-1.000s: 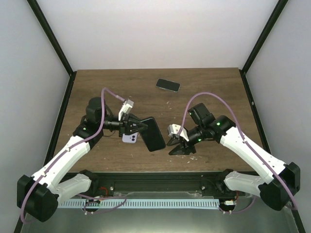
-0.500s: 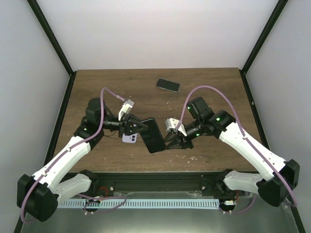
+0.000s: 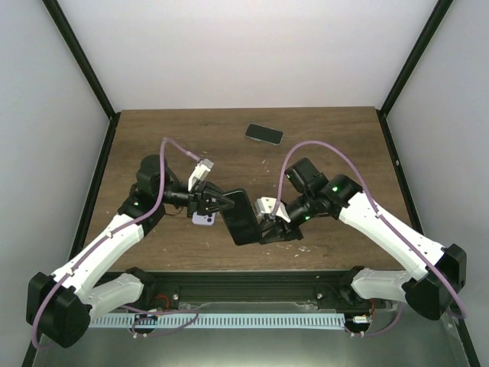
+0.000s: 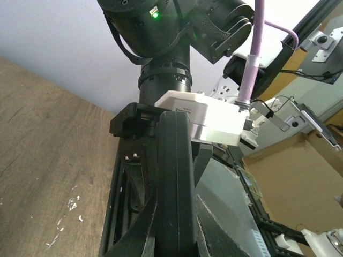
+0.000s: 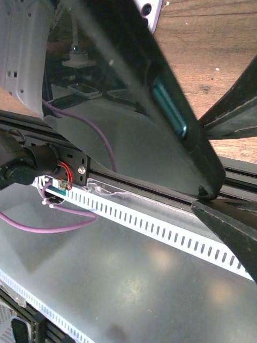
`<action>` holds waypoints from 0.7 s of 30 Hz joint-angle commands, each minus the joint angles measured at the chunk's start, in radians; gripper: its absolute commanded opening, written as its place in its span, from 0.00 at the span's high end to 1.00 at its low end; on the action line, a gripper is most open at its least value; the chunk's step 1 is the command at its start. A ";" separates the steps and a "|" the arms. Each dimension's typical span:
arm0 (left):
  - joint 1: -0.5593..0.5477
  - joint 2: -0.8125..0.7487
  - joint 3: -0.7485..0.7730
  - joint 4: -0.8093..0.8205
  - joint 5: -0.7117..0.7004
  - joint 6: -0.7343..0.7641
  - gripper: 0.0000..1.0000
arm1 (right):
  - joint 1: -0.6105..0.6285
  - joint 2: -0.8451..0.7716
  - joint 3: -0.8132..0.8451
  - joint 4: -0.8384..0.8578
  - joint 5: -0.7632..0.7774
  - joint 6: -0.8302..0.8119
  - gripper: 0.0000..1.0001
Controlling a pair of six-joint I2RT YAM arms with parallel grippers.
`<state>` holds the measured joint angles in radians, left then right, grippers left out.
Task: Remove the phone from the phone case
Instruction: Remove the phone case from the phone.
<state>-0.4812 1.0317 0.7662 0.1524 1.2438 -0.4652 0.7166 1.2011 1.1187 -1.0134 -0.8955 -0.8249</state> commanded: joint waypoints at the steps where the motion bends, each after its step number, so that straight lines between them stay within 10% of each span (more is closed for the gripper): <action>1: -0.017 0.014 0.001 0.070 0.055 -0.025 1.00 | 0.037 -0.014 0.042 -0.023 0.055 -0.060 0.69; 21: -0.075 0.079 0.010 0.065 0.139 -0.033 1.00 | 0.071 -0.005 0.092 -0.038 0.197 -0.203 0.75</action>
<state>-0.5339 1.1015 0.7658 0.2092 1.2888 -0.4675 0.7826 1.1961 1.1416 -1.0954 -0.7719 -0.9401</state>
